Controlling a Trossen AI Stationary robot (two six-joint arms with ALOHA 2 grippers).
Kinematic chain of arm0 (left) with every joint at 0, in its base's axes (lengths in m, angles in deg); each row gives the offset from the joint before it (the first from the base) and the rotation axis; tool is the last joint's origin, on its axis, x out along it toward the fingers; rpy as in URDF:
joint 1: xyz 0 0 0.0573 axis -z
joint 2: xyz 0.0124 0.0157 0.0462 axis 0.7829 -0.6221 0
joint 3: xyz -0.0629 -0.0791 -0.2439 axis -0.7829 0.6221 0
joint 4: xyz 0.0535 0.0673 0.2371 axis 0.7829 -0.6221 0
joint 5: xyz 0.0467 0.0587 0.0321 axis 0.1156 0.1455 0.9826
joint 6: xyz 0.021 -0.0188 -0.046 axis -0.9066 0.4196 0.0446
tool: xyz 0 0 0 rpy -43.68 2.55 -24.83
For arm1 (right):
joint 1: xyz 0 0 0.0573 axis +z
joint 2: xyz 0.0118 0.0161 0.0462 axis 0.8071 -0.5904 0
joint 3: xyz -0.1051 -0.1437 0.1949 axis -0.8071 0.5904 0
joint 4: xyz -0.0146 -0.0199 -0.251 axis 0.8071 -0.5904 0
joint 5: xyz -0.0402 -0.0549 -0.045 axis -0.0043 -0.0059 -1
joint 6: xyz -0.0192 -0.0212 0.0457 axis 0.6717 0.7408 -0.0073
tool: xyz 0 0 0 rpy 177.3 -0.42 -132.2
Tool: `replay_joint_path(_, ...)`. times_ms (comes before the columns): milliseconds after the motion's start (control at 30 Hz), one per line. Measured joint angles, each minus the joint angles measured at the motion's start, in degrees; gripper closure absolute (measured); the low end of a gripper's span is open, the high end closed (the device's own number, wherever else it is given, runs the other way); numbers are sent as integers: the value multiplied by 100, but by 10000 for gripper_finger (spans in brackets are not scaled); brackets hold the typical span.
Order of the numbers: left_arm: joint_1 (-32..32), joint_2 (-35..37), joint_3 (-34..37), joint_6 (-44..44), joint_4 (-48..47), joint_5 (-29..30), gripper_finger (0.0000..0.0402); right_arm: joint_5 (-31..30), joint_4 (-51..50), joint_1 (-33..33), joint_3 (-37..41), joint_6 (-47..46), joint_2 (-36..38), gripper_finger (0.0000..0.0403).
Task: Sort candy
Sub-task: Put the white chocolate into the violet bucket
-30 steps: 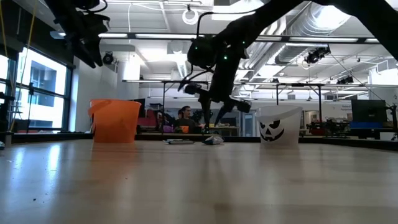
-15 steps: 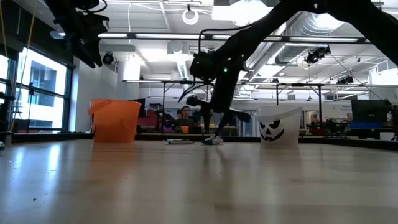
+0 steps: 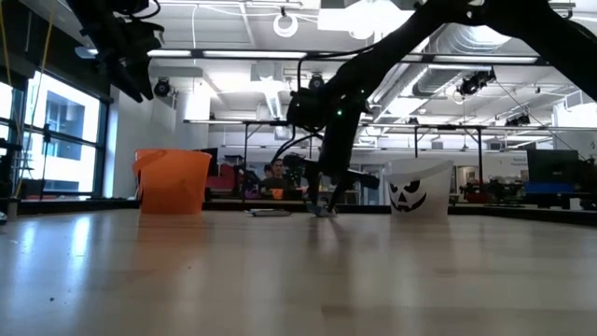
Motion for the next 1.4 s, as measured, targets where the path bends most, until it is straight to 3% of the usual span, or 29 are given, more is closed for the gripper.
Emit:
replay_joint_path(267,2,0,2,64,-19,0,249,954,-289,-215,-12,141,26,294)
replay_joint_path(567,2,0,2,78,-34,-2,249,1386,-718,-252,4,532,6,394)
replay_joint_path(1000,7,0,2,67,-63,-2,249,1675,-1007,-289,-437,1540,-34,401)
replay_joint_path(1400,9,0,2,-1,-120,0,249,1669,-2411,-284,-1922,2708,-59,403)
